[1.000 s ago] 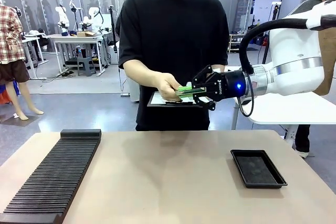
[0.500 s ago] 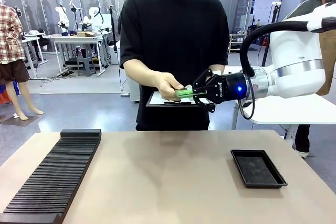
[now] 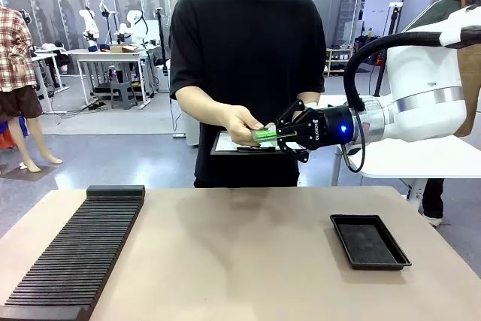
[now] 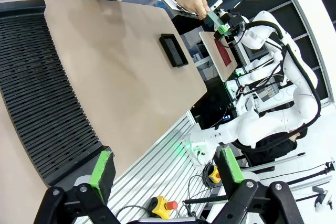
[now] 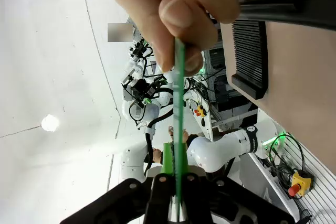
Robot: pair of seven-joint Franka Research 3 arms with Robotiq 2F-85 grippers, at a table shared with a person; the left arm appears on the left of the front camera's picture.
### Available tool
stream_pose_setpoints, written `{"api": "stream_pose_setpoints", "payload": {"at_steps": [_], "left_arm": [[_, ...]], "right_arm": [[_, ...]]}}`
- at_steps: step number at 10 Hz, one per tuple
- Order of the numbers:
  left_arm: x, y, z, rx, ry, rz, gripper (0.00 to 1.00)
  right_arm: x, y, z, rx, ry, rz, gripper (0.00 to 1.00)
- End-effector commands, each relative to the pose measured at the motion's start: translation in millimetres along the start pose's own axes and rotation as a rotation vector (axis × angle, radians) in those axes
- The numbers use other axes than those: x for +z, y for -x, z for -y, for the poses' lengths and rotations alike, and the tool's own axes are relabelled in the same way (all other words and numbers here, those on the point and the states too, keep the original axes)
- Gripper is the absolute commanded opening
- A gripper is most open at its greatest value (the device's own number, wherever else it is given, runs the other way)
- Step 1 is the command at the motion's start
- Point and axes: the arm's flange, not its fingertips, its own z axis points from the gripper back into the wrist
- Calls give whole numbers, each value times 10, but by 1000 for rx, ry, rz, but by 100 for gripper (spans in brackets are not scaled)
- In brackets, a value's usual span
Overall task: Inspect the PCB.
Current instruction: Pick up the Blank PCB that the human is holding, then place the Blank PCB in the ESD tray.
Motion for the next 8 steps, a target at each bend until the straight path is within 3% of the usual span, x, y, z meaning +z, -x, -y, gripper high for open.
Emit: {"api": "stream_pose_setpoints", "payload": {"at_steps": [1,8], "left_arm": [[-4,10,10,7,-11,-10,100],[-4,10,10,7,-11,-10,100]], "right_arm": [[-8,-10,-33,0,-1,-1,0],[-8,-10,-33,0,-1,-1,0]]}}
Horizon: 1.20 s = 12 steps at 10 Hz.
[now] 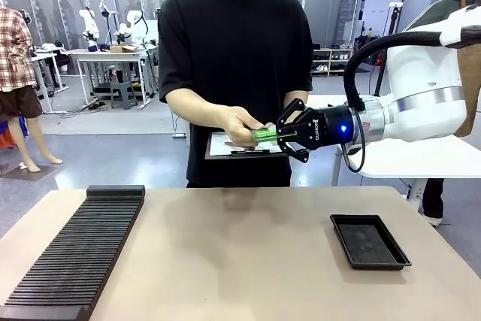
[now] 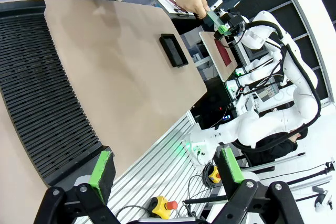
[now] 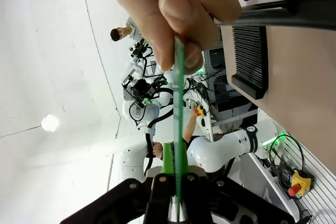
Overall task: Inspect the PCB.
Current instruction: Place the Blank PCB in the ESD tray.
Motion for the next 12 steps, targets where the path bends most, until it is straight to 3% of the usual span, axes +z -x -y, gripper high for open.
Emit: {"api": "stream_pose_setpoints", "payload": {"at_steps": [1,12], "left_arm": [[-4,10,10,7,-11,-10,100],[-4,10,10,7,-11,-10,100]], "right_arm": [[-9,-9,-32,0,-1,-2,0],[-9,-9,-32,0,-1,-2,0]]}}
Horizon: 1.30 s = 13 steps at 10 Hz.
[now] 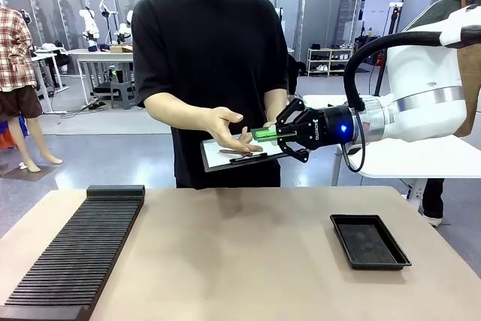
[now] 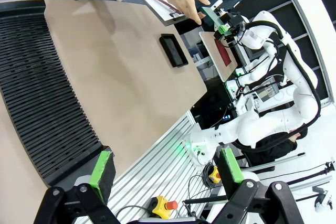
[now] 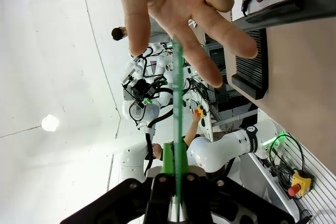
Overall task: Inspect the PCB.
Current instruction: Place the Blank PCB in the ESD tray.
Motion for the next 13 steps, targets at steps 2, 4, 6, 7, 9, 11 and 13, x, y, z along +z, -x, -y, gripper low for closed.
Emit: {"api": "stream_pose_setpoints", "payload": {"at_steps": [2,4,6,7,9,11,13], "left_arm": [[-4,10,10,7,-11,-10,100],[-4,10,10,7,-11,-10,100],[-4,10,10,7,-11,-10,100],[-4,10,10,7,-11,-10,100],[-4,10,10,7,-11,-10,100],[-4,10,10,7,-11,-10,100],[-4,10,10,7,-11,-10,100]], "right_arm": [[-9,-9,-29,0,-1,-2,0],[-9,-9,-29,0,-1,-2,0],[-9,-9,-29,0,-1,-2,0],[0,0,0,0,0,0,3],[348,218,70,72,97,76,3],[681,395,182,151,274,162,3],[950,517,280,198,377,141,3]]}}
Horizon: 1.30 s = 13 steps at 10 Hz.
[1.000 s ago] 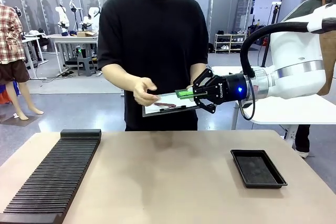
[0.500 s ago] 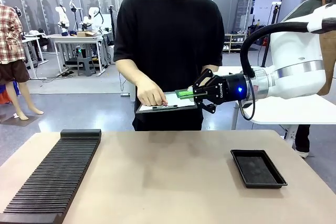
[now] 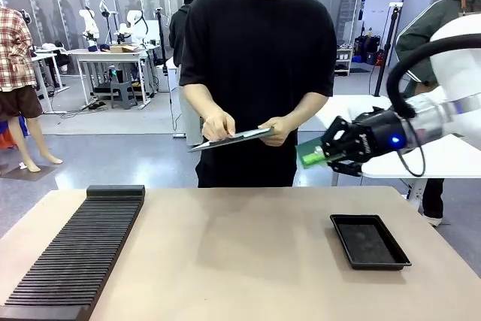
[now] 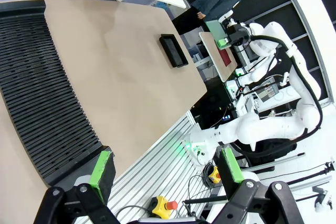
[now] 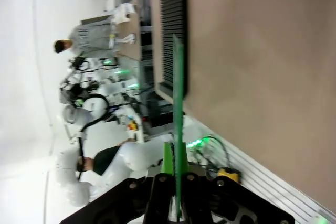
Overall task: Inspect the PCB.
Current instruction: Place the Blank PCB in the ESD tray.
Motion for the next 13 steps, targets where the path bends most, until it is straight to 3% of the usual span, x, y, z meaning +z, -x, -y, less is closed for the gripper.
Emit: {"api": "stream_pose_setpoints", "payload": {"at_steps": [1,5,13], "left_arm": [[-6,9,12,7,-11,-11,100],[-6,9,12,7,-11,-11,100],[-6,9,12,7,-11,-11,100]], "right_arm": [[131,71,173,57,77,7,3],[251,-59,708,173,259,39,3],[2,-514,1558,73,422,68,3]]}}
